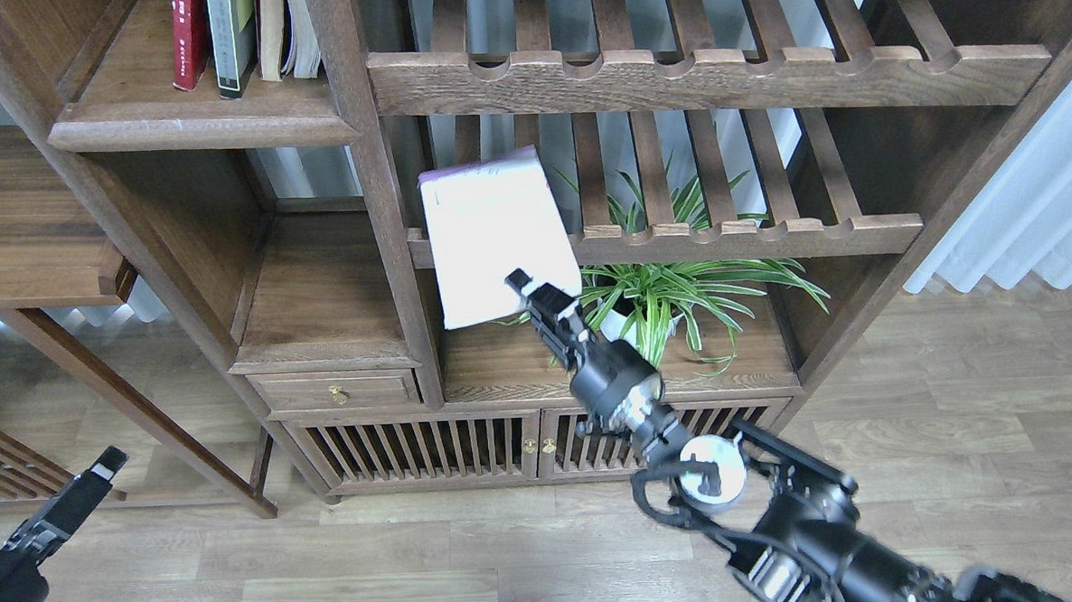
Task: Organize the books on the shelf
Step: 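Grip the white book and pull it down off the shelf, then grasp the white book's other edge with the left gripper, then carry the white book with the left gripper up to the side shelf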
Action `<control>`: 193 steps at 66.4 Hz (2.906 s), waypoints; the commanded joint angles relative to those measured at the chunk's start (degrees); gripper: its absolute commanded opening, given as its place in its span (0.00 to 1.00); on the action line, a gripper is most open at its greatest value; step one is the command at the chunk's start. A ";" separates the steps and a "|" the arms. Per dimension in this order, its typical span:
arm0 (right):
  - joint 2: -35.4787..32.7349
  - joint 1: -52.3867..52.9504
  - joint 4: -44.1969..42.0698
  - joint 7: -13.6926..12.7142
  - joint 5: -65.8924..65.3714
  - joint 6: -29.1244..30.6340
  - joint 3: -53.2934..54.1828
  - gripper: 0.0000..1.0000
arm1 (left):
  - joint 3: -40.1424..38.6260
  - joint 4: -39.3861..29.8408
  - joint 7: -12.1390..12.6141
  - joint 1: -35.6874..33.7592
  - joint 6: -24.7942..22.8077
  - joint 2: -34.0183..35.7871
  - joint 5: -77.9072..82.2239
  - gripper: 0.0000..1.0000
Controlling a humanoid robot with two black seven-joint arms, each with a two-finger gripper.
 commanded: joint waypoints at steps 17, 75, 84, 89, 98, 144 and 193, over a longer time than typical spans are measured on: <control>0.00 -13.27 1.45 -8.95 -8.44 4.19 0.43 0.05 | 8.32 -1.39 -0.36 1.22 0.00 -2.00 -21.36 1.00; 0.00 -21.10 -0.22 -18.98 -8.97 4.19 -2.38 0.05 | 28.88 -11.50 -5.37 -1.07 0.00 -6.22 -29.02 1.00; 0.00 -21.19 -0.22 -19.07 -8.97 4.19 -2.47 0.05 | 32.14 -10.71 -5.37 -3.09 0.00 -7.19 -28.93 1.00; 0.00 -21.36 -0.14 -18.98 -8.97 4.19 -2.47 0.05 | 33.28 -10.54 -5.37 -3.53 0.00 -7.98 -28.93 1.00; 0.00 -21.45 -0.22 -18.98 -8.97 4.19 -2.82 0.05 | 34.25 -9.57 -5.46 -3.97 0.00 -9.65 -28.93 0.99; 0.00 -21.45 -0.14 -18.98 -8.97 4.19 -2.91 0.05 | 35.48 -6.40 -5.55 -6.17 0.00 -12.29 -30.69 0.12; 0.00 -20.83 -2.07 -18.89 -9.06 4.19 -2.21 0.09 | 34.43 -6.93 -4.67 -5.20 0.00 -8.51 -30.16 0.05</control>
